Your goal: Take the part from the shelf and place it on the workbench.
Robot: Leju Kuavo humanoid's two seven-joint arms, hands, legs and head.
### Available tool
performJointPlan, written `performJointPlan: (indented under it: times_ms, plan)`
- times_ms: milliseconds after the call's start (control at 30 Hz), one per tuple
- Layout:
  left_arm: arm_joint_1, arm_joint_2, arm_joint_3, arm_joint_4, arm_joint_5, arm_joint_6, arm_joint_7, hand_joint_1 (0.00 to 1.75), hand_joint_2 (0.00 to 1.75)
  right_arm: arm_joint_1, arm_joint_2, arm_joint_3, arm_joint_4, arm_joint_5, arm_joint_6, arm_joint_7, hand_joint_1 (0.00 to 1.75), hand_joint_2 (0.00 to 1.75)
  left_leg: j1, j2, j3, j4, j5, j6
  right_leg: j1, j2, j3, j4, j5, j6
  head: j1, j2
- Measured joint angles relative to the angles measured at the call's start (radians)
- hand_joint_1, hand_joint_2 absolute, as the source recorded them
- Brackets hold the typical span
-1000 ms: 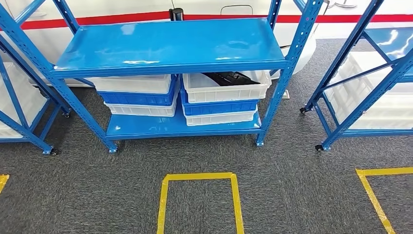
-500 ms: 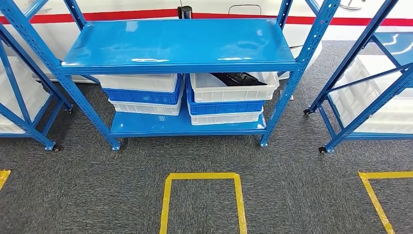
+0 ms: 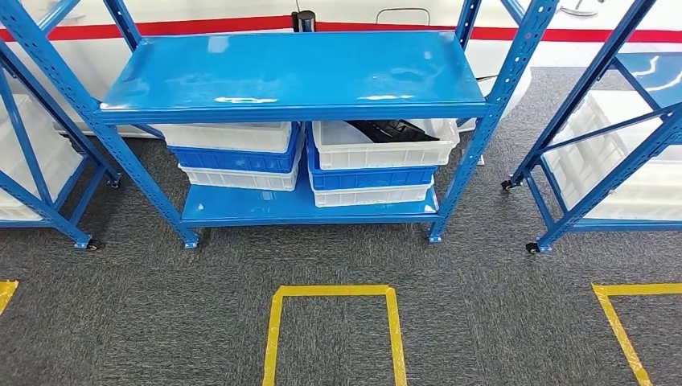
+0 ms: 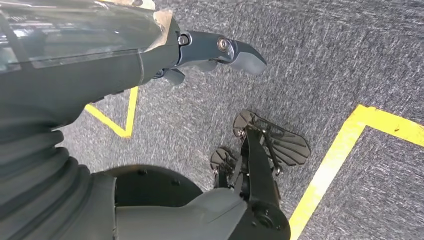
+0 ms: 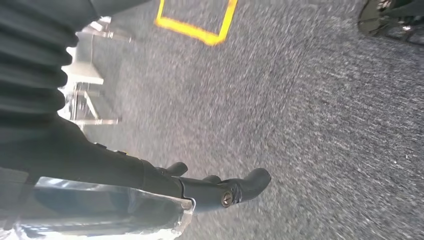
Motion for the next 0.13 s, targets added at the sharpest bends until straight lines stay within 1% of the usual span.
performJointPlan:
  times_ms: [133]
  plan:
    - [0.017,0.015,-0.061,-0.011,0.033,-0.014,0.003,0.00,1.75,0.013,-0.008,0.037,-0.012,-0.100,0.004,-0.015,0.00,0.00,0.002,0.000,0.000,0.000,0.000,0.000,0.001,0.000,0.000,0.000,0.000,0.000,0.000,0.000]
